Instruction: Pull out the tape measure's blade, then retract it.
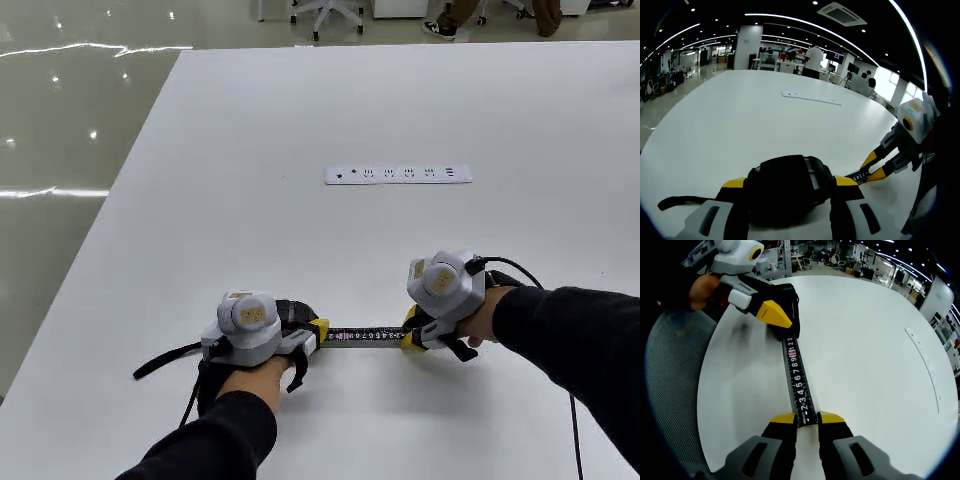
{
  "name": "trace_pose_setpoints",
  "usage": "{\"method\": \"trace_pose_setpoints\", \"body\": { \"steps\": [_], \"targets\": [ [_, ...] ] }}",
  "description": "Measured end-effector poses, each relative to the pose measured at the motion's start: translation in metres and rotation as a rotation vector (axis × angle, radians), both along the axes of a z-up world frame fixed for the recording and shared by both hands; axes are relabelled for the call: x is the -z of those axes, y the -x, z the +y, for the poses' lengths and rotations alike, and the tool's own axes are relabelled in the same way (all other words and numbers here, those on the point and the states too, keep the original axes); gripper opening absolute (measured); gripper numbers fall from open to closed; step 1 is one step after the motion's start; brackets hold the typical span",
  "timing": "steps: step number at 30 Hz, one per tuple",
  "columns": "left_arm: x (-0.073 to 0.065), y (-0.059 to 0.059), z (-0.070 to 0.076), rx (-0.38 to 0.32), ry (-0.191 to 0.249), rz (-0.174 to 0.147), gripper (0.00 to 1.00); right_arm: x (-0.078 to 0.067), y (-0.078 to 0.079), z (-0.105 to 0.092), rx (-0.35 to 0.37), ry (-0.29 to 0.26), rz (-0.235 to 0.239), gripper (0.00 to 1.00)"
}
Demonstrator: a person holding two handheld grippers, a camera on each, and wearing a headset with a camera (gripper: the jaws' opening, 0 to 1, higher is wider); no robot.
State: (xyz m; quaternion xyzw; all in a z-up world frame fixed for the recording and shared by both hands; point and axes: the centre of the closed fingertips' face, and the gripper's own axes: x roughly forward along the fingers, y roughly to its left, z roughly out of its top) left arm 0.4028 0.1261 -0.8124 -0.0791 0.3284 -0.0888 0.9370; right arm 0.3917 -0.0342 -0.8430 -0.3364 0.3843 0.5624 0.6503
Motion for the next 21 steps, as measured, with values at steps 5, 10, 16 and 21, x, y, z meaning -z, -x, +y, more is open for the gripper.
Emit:
{"method": "trace_pose_setpoints", "body": {
  "steps": [5,10,16,21],
  "targets": [
    [0.0,-0.001,0.0,0.001,0.002,0.001,0.61,0.0,0.001,0.003,-0.013,-0.002,-0.001,0.11],
    [0.001,-0.001,0.0,0.0,0.003,-0.001,0.61,0.0,0.001,0.007,0.005,-0.019,0.003,0.11],
    [0.0,-0.001,0.001,-0.003,0.01,-0.003,0.62,-0.001,0.0,0.015,0.014,-0.03,0.006,0.11],
    [0.0,-0.001,0.001,-0.003,0.013,0.0,0.62,0.0,-0.001,0.023,0.014,-0.026,0.007,0.11]
  ]
}}
